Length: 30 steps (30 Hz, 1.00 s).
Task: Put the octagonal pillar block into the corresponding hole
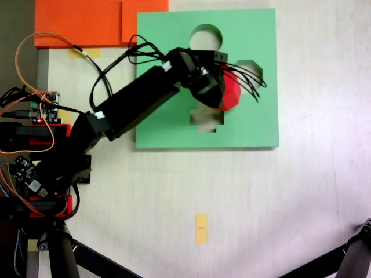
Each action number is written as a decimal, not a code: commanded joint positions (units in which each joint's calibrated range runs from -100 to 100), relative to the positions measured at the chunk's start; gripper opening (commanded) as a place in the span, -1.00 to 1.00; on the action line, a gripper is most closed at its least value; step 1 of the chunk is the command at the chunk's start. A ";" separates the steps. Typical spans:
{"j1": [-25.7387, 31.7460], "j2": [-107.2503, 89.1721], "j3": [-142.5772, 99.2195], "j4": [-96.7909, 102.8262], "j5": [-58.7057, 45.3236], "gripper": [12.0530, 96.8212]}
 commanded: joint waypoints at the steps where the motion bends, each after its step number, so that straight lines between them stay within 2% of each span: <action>1: -0.20 -0.03 3.74 6.85 -0.73 -0.29; 13: 0.05 4.72 3.74 18.02 -0.63 -0.29; 30: 2.05 8.07 3.84 23.41 -0.54 -0.29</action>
